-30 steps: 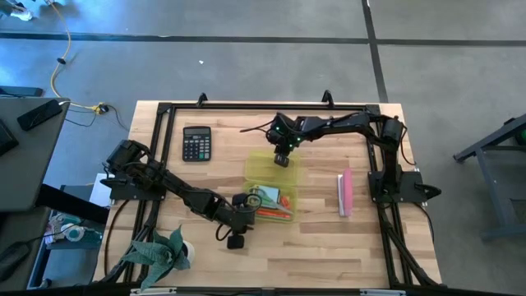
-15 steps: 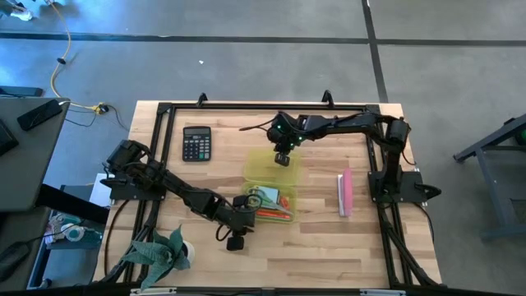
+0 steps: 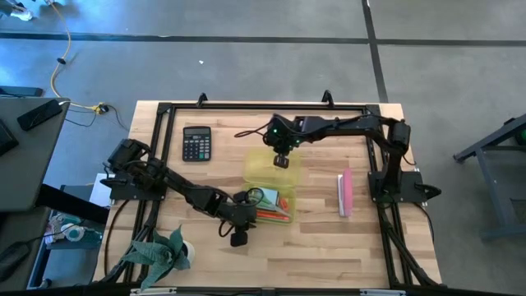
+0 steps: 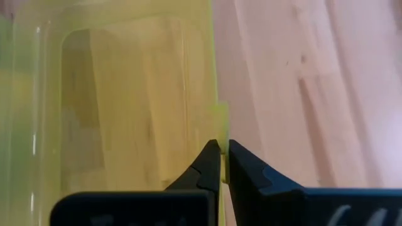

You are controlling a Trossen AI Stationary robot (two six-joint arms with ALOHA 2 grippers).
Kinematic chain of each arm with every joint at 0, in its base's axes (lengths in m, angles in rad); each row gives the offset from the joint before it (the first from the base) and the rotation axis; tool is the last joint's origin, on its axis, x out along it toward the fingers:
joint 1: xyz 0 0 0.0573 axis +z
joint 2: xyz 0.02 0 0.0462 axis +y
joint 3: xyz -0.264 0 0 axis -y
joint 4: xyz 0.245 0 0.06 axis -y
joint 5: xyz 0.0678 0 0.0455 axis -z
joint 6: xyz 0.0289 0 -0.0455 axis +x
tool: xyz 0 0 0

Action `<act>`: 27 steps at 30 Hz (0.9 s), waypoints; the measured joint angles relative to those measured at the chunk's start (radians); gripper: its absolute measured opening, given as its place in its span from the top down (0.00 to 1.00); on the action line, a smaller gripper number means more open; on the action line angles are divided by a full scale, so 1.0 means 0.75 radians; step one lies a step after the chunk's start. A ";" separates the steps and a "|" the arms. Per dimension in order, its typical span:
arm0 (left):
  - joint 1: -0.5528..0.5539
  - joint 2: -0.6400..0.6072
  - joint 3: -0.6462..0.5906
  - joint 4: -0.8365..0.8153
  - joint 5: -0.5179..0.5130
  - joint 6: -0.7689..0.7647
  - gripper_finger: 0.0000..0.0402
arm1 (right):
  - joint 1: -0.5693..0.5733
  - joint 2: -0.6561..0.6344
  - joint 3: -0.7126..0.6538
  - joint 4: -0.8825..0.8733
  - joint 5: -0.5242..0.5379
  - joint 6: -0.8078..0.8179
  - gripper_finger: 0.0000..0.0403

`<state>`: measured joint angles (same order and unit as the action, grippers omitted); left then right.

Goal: Pack school essentials
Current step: Close the yellow supply box

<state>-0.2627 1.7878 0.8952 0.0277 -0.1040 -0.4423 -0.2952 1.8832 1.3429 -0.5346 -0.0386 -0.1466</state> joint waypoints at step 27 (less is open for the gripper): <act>0.000 0.001 0.000 0.063 -0.121 -0.003 0.83 | 0.241 -0.001 0.113 -0.160 0.493 -0.069 0.98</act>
<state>-0.2626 1.7882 0.8953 0.0749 -0.1946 -0.4444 -0.1142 1.8828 1.4273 -0.6543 0.3312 -0.1985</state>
